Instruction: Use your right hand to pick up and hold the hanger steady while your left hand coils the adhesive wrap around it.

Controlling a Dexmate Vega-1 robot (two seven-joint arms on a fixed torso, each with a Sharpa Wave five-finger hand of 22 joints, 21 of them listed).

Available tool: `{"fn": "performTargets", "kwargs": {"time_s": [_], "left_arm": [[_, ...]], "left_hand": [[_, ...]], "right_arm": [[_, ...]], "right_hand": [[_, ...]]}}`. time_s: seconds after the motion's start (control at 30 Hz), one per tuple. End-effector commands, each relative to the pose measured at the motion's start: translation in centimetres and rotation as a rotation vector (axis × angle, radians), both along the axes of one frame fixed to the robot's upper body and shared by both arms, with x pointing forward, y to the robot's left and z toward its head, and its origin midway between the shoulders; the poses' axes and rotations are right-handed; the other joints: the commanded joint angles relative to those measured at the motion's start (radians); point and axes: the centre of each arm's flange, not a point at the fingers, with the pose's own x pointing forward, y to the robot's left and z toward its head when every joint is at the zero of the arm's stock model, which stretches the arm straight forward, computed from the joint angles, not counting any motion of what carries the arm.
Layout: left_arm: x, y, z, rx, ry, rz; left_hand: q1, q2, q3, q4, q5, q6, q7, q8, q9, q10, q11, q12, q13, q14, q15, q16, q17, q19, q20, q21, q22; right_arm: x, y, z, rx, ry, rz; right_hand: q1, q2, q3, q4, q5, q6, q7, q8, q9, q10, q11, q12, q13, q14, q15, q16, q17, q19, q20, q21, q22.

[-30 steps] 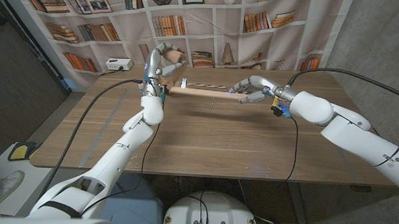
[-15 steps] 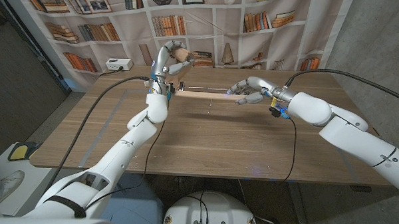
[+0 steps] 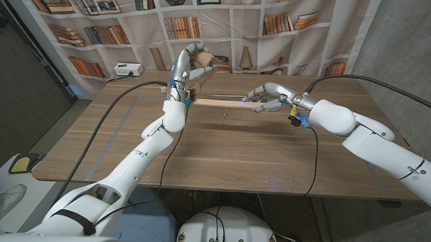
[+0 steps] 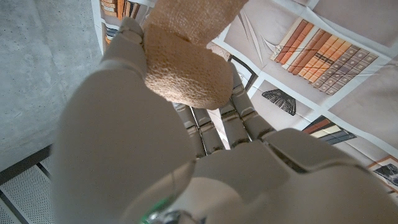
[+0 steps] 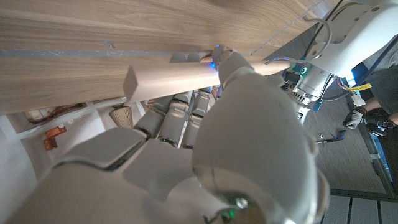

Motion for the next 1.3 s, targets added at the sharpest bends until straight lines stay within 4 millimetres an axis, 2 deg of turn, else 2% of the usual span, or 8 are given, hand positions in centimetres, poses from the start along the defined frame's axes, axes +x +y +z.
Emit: {"fn": "performTargets", "kwargs": {"time_s": [0.03, 1.2, 1.23, 1.3], "left_arm": [[-0.4, -1.4, 0.2, 0.012, -0.006, -0.057], [-2.3, -4.5, 0.3, 0.028, -0.029, -0.212], [-2.3, -5.1, 1.0, 0.037, -0.026, -0.214], [-2.4, -5.3, 1.0, 0.036, -0.024, -0.224]], "left_hand": [[0.336, 0.34, 0.0, -0.001, 0.0, 0.003, -0.001, 0.007, 0.003, 0.002, -0.004, 0.005, 0.004, 0.175, -0.17, 0.007, 0.057, -0.002, -0.006, 0.01, -0.002], [0.335, 0.341, 0.0, 0.0, 0.001, 0.003, -0.001, 0.009, 0.002, 0.001, -0.004, 0.01, 0.0, 0.174, -0.17, 0.007, 0.057, -0.007, -0.004, 0.03, -0.034], [0.335, 0.34, 0.0, 0.0, 0.001, 0.002, -0.002, 0.009, 0.002, 0.001, -0.004, 0.01, 0.0, 0.174, -0.17, 0.007, 0.057, -0.007, -0.005, 0.03, -0.035], [0.335, 0.34, 0.001, -0.001, 0.001, 0.003, -0.003, 0.009, 0.002, 0.002, -0.005, 0.011, -0.001, 0.174, -0.17, 0.007, 0.057, -0.008, -0.005, 0.032, -0.037]], "right_arm": [[0.2, 0.2, 0.0, 0.0, 0.003, 0.006], [0.6, 0.7, 0.0, 0.011, 0.004, 0.022], [0.6, 0.7, 0.0, 0.012, 0.005, 0.024], [0.8, 0.7, -0.1, 0.023, 0.018, 0.034]], "right_hand": [[0.016, 0.026, 0.027, 0.025, 0.003, 0.004, -0.005, -0.001, 0.003, 0.087, -0.082, 0.002, 0.141, 0.113, -0.221, 0.006, 0.003, -0.007, -0.104, 0.006, 0.004], [0.017, 0.026, 0.026, 0.024, 0.001, 0.004, -0.005, -0.001, 0.003, 0.089, -0.084, -0.005, 0.145, 0.113, -0.222, 0.005, 0.001, -0.02, -0.104, 0.021, 0.004], [0.017, 0.027, 0.026, 0.025, 0.001, 0.004, -0.005, -0.001, 0.003, 0.088, -0.084, -0.005, 0.146, 0.113, -0.221, 0.005, 0.0, -0.021, -0.104, 0.021, 0.004], [0.017, 0.026, 0.026, 0.025, 0.001, 0.004, -0.005, -0.001, 0.003, 0.09, -0.084, -0.005, 0.145, 0.113, -0.221, 0.005, 0.001, -0.022, -0.104, 0.021, 0.004]]}}
